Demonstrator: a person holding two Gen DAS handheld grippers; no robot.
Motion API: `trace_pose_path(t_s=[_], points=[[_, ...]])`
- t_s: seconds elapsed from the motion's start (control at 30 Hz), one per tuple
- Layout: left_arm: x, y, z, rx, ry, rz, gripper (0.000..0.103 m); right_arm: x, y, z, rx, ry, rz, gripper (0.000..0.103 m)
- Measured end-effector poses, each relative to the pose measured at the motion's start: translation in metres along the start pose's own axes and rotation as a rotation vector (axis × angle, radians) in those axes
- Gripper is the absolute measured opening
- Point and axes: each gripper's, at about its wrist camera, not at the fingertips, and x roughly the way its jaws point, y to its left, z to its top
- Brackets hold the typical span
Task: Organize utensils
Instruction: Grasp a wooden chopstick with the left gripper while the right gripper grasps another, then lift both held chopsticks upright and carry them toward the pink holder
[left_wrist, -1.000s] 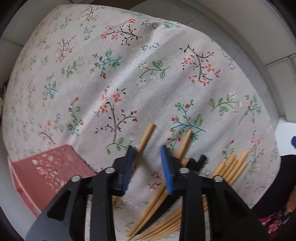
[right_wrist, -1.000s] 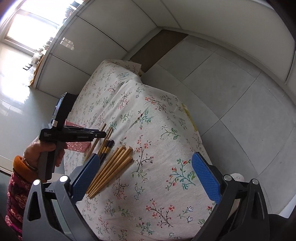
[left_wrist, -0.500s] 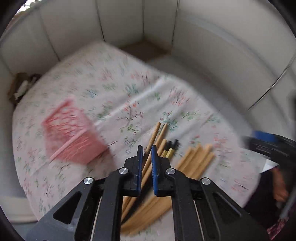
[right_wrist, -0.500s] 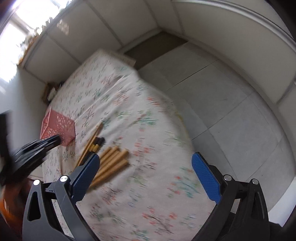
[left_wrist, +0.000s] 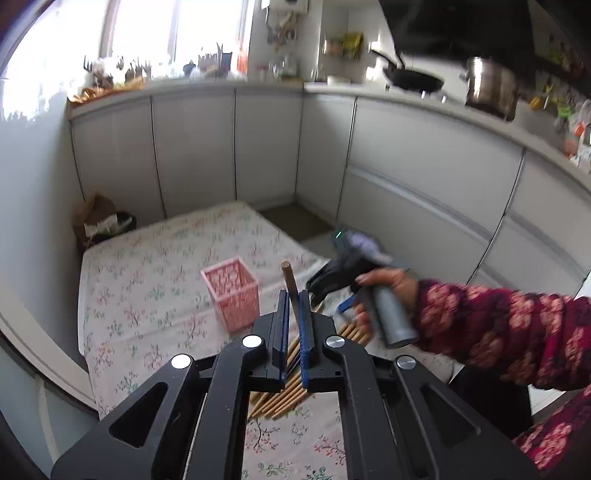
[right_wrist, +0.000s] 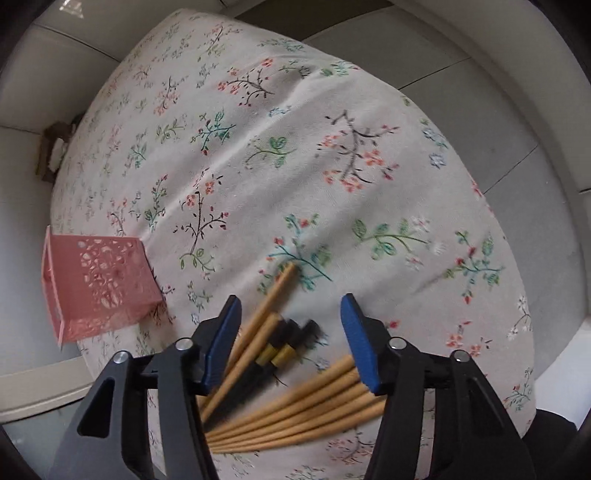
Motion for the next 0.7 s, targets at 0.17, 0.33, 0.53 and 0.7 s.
trace_pose_path(t_s=[0.17, 0.33, 0.53, 0.7], points=[[-0.020, 0.003, 0.003, -0.010, -0.085, -0.009, 0.004, 0.009, 0.024, 0.003, 0.008, -0.017, -0.052, 0.038], [-0.035, 0.006, 0.004, -0.044, -0.137, 0.001, 0.004, 0.008, 0.022, 0.000, 0.060, -0.072, -0.017, 0.011], [-0.017, 0.005, -0.004, -0.077, -0.078, -0.046, 0.004, -0.021, -0.003, -0.035, -0.004, -0.160, 0.232, 0.009], [0.044, -0.030, -0.029, 0.099, 0.179, -0.088, 0.045, -0.026, -0.009, -0.062, -0.095, -0.151, 0.333, 0.009]])
